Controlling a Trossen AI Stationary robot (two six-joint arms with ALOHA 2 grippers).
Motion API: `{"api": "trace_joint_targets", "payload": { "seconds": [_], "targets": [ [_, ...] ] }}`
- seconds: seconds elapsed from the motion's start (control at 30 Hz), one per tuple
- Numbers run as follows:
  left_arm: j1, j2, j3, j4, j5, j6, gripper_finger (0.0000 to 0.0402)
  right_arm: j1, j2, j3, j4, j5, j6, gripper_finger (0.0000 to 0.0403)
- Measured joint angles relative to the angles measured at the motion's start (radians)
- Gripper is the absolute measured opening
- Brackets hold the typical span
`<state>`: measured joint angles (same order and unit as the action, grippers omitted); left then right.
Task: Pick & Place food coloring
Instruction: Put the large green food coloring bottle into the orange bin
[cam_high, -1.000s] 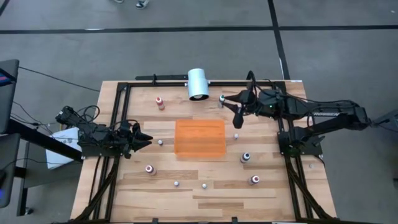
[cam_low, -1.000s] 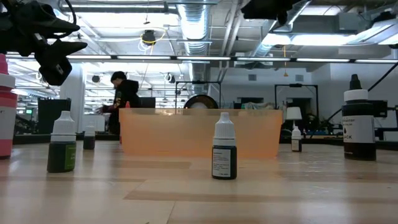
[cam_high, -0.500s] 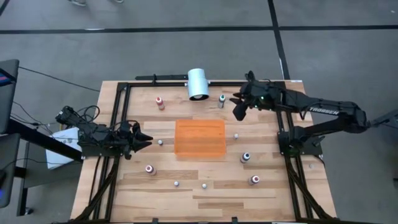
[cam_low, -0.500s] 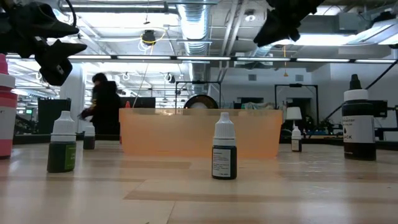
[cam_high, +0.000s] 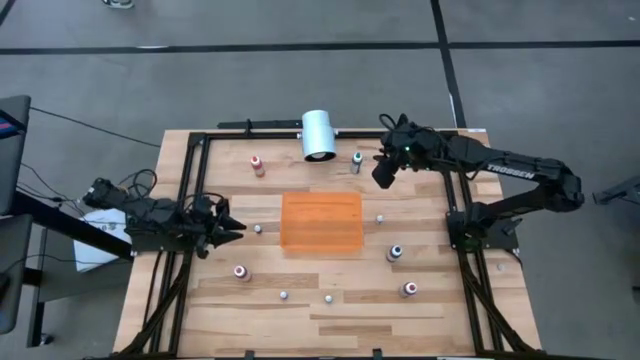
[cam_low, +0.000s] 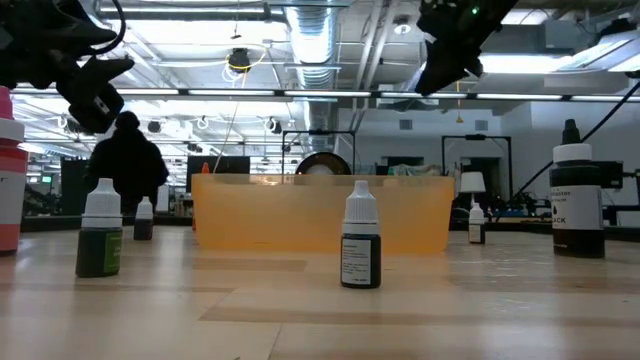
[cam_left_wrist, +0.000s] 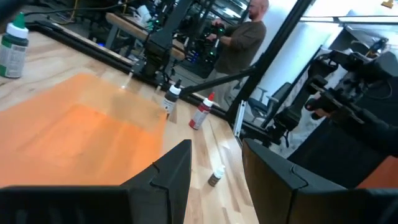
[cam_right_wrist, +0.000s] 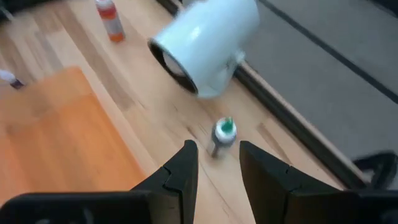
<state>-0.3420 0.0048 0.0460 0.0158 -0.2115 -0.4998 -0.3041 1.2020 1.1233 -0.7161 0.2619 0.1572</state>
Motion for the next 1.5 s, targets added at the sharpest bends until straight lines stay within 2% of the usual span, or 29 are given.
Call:
{"api": "trace_joint_targets", "payload": {
  "seconds": [0.33, 0.53, 0.67, 0.93, 1.17, 1.37, 1.5],
  "targets": [
    [0.216, 0.0, 0.0, -0.016, 0.218, 0.01, 0.0134, 0.0, -0.002, 0.001, -0.016, 0.0, 0.028, 0.0107],
    [0.284, 0.0, 0.0, -0.026, 0.334, -0.002, 0.0134, -0.008, 0.001, 0.001, -0.01, -0.001, 0.028, 0.0122],
    [0.287, 0.0, 0.0, -0.033, 0.329, -0.019, 0.0134, -0.018, 0.058, 0.001, -0.009, -0.002, 0.028, 0.0158],
    [0.287, 0.0, 0.002, -0.077, 0.275, -0.038, 0.0134, -0.06, 0.248, 0.0, -0.002, 0.029, -0.043, 0.023],
    [0.287, 0.0, 0.002, -0.08, 0.275, -0.028, 0.0134, -0.104, 0.34, 0.0, 0.046, 0.003, -0.113, 0.024],
    [0.287, 0.0, 0.002, -0.082, 0.275, -0.027, 0.0134, -0.131, 0.342, 0.0, 0.118, -0.04, -0.14, 0.024],
    [0.287, 0.0, 0.002, -0.083, 0.275, -0.025, 0.0134, -0.157, 0.341, 0.0, 0.167, -0.113, -0.142, 0.024]
  ]
}}
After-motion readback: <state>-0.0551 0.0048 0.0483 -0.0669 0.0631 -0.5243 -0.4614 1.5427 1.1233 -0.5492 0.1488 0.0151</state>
